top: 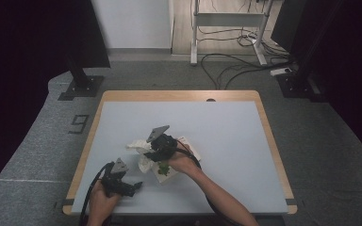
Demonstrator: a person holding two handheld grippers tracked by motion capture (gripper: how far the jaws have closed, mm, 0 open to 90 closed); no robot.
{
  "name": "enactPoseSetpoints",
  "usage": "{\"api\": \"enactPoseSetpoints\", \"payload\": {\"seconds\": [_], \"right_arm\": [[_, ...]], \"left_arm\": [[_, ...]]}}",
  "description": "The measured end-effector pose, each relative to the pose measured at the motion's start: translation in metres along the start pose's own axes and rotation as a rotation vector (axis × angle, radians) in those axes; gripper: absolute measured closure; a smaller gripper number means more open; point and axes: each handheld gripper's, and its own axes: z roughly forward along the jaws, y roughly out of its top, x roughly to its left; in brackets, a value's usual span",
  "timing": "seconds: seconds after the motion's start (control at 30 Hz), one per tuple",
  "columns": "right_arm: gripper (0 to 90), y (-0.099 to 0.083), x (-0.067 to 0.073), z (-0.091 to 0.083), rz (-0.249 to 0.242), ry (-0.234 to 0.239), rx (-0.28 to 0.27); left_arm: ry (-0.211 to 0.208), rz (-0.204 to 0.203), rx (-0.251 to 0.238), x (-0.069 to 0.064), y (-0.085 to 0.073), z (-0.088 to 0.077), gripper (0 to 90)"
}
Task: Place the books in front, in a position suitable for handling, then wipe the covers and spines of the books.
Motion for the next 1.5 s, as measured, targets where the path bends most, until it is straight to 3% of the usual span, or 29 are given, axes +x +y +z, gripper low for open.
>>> {"api": "enactPoseSetpoints", "payload": {"seconds": [0.4,1.5], "right_arm": [[54.0,0.006,-0.001,-0.017,0.004,-0.010,-0.023],[53.7,-0.052,-0.031,-0.076,0.122,-0.081,-0.048]], "left_arm": [[-0.003,-0.002,-0.002,0.000,0.000,0.000,0.0],[-0.004,-0.004,-0.002,0.000,0.000,0.000,0.0]]}}
